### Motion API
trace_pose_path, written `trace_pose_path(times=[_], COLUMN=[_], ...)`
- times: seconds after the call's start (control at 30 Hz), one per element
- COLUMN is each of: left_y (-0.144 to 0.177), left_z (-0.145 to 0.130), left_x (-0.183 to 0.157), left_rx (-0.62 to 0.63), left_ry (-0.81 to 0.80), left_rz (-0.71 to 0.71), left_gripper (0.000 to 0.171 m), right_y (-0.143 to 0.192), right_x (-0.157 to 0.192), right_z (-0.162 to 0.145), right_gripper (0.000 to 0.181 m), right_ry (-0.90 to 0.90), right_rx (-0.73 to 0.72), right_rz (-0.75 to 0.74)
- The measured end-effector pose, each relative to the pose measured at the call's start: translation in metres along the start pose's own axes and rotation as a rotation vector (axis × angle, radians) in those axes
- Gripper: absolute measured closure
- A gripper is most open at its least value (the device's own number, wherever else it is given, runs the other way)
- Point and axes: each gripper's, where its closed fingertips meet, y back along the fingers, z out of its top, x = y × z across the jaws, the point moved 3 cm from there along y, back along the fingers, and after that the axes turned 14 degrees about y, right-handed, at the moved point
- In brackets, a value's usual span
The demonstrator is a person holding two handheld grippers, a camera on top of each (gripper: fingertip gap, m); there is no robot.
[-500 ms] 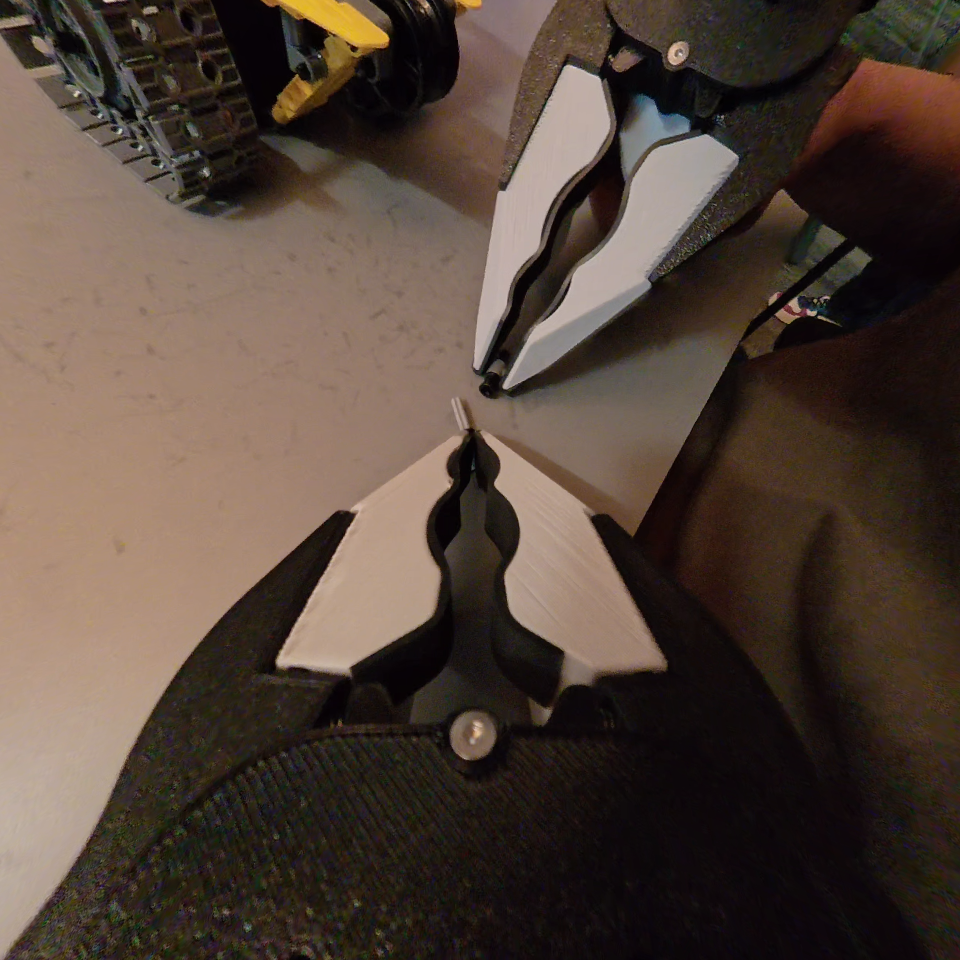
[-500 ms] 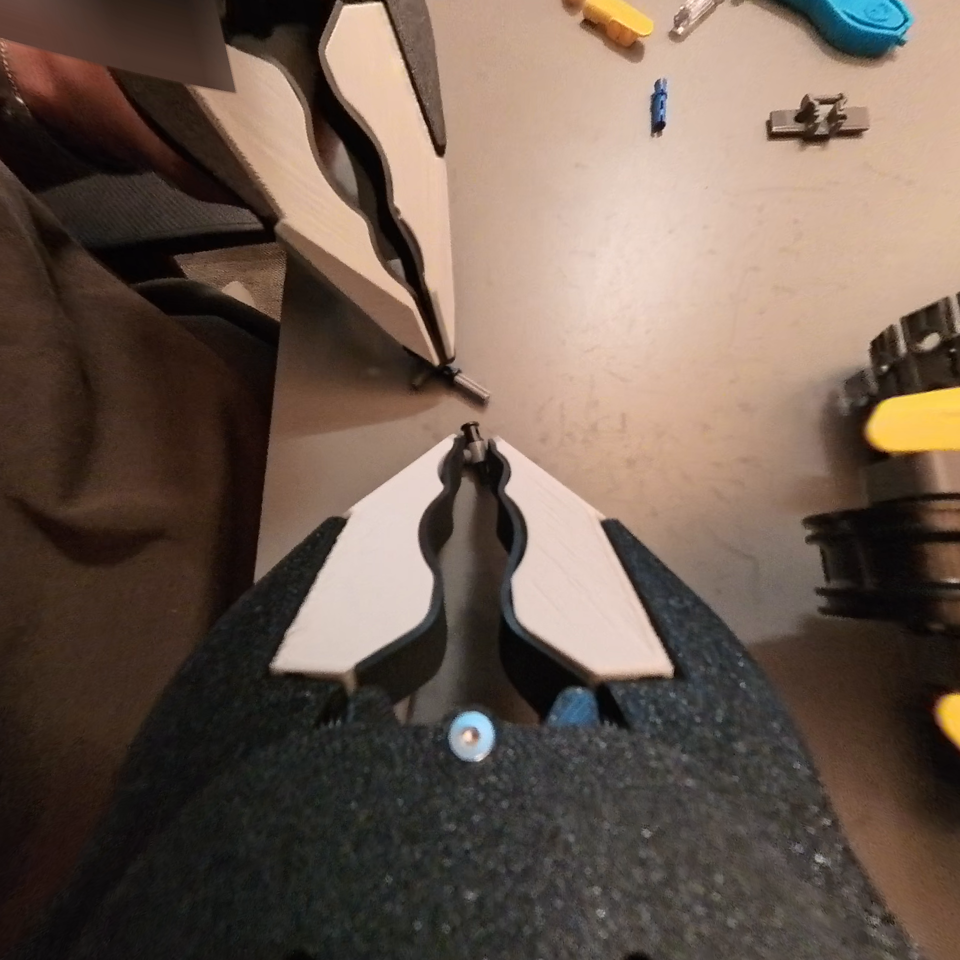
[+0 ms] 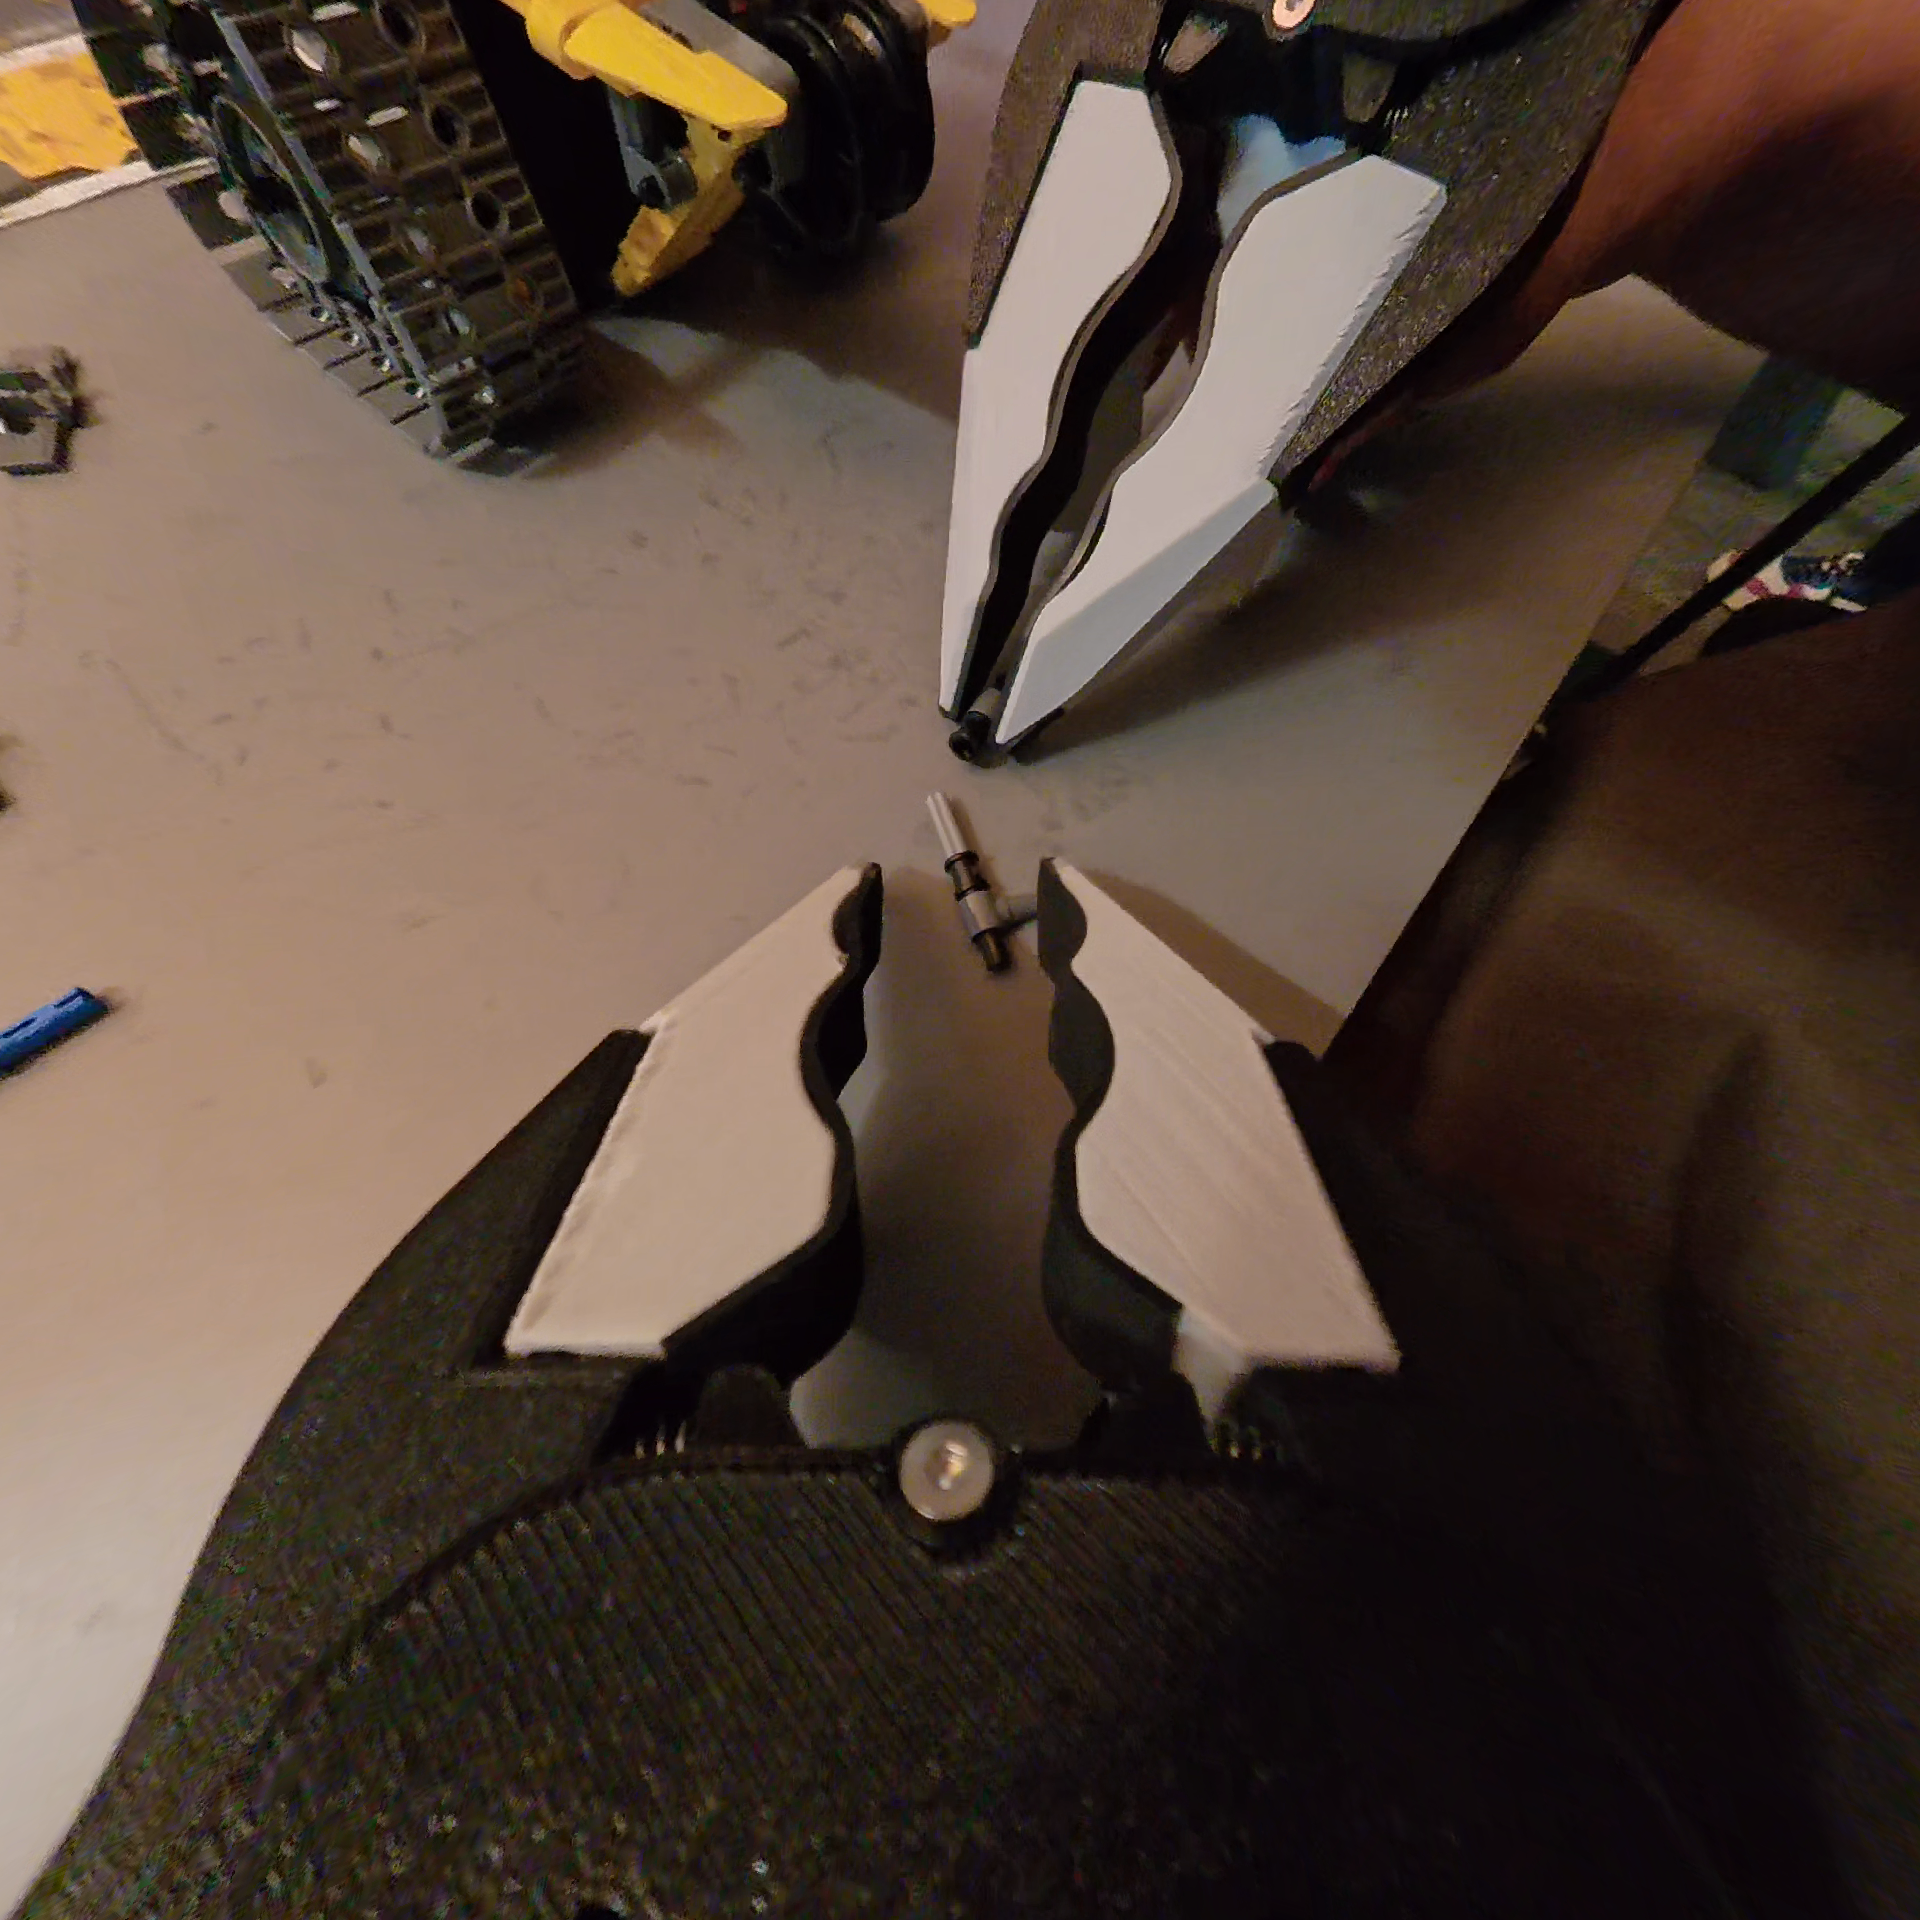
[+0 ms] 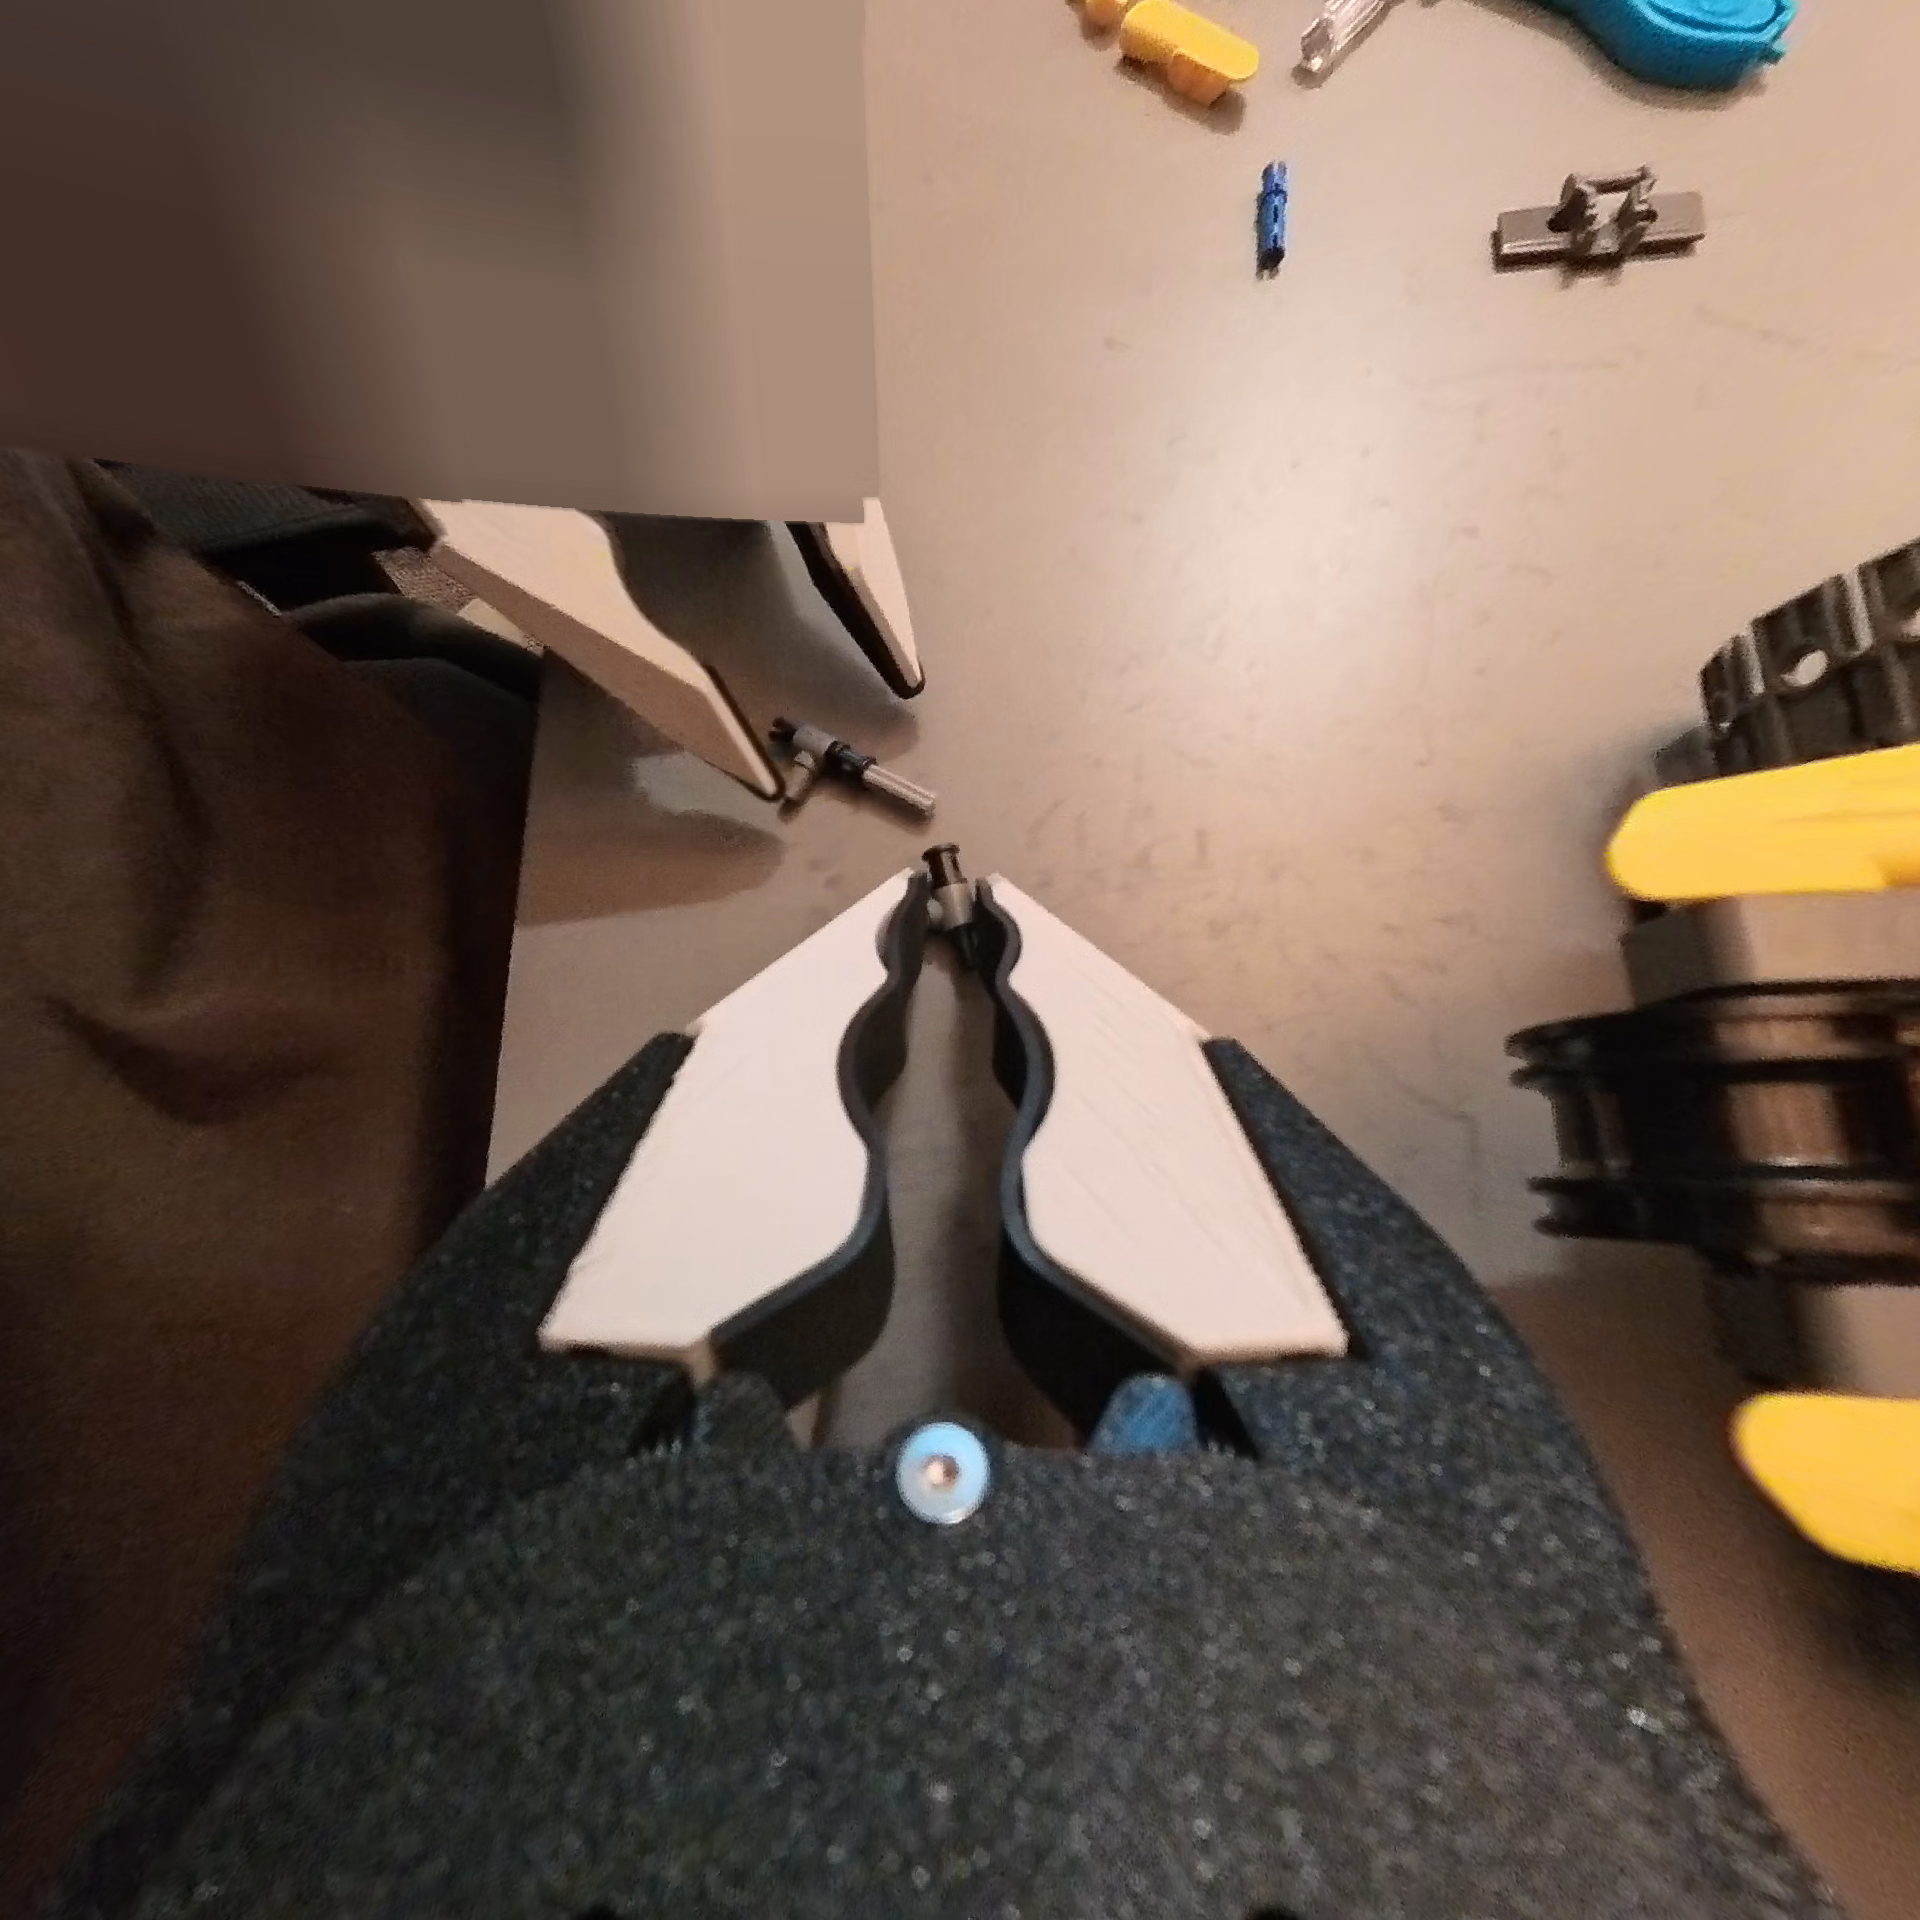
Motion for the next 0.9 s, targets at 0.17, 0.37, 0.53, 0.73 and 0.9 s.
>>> trace_pose_path(times=[0.17, 0.37, 0.53, 0.73, 0.9], left_y=[0.001, 0.01, 0.013, 0.004, 0.005], left_z=[-0.001, -0.004, -0.006, -0.005, -0.007], left_x=[0.001, 0.014, 0.008, 0.006, 0.006], left_rx=[0.004, 0.002, 0.004, 0.017, 0.037], left_ry=[-0.001, 0.002, 0.008, -0.02, -0.067], left_rz=[0.006, 0.065, 0.002, 0.098, 0.16], left_gripper=[0.152, 0.152, 0.142, 0.144, 0.147], right_y=[-0.003, -0.005, -0.005, -0.006, -0.005], right_x=[-0.001, 0.0, -0.001, -0.001, 0.0], right_z=[0.001, 0.002, 0.003, 0.003, 0.003], right_gripper=[0.173, 0.173, 0.173, 0.173, 0.173], right_ry=[0.025, 0.057, 0.063, 0.06, 0.07], right_rx=[0.015, 0.026, 0.03, 0.015, 0.014], right_rz=[0.006, 0.023, 0.039, 0.04, 0.032])
